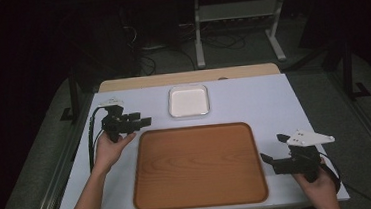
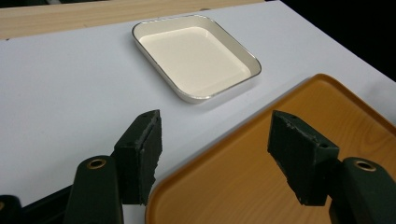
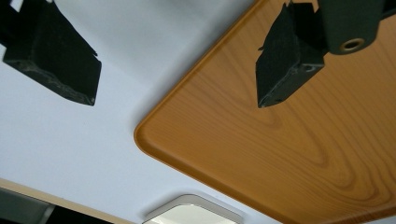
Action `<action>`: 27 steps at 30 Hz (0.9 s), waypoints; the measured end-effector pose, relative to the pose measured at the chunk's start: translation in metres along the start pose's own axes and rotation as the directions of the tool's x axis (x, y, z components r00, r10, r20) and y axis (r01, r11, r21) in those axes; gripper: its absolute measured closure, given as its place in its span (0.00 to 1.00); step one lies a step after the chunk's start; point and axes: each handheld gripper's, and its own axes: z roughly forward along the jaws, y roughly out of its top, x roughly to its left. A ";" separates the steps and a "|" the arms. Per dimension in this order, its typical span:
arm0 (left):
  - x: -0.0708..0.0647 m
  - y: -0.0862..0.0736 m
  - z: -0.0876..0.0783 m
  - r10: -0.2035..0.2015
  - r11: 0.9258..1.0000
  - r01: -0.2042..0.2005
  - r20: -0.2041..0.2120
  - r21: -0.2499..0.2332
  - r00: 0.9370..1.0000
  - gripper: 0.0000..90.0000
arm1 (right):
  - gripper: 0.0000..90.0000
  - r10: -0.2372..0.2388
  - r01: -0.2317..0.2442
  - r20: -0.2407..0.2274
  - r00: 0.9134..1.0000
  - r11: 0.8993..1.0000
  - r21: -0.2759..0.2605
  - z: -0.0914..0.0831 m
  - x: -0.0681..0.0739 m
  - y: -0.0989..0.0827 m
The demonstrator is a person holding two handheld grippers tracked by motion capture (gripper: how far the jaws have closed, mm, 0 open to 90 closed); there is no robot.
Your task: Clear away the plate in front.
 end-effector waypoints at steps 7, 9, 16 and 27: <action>0.005 0.029 0.024 -0.004 0.999 0.004 -0.020 0.046 1.000 0.39 | 0.15 -0.004 0.004 -0.004 1.000 1.000 0.003 0.000 0.000 0.001; 0.007 0.036 0.031 -0.009 0.998 0.010 -0.025 0.067 1.000 0.39 | 0.15 -0.003 0.003 -0.005 1.000 1.000 0.004 0.000 0.000 0.001; 0.012 0.055 0.050 -0.026 0.992 0.030 -0.039 0.125 0.999 0.42 | 0.15 0.001 -0.001 -0.008 1.000 1.000 0.005 0.000 -0.003 0.001; 0.025 0.058 0.080 -0.079 0.983 0.089 -0.066 0.161 0.995 0.47 | 0.15 0.000 0.001 -0.023 1.000 1.000 0.018 0.002 -0.003 0.001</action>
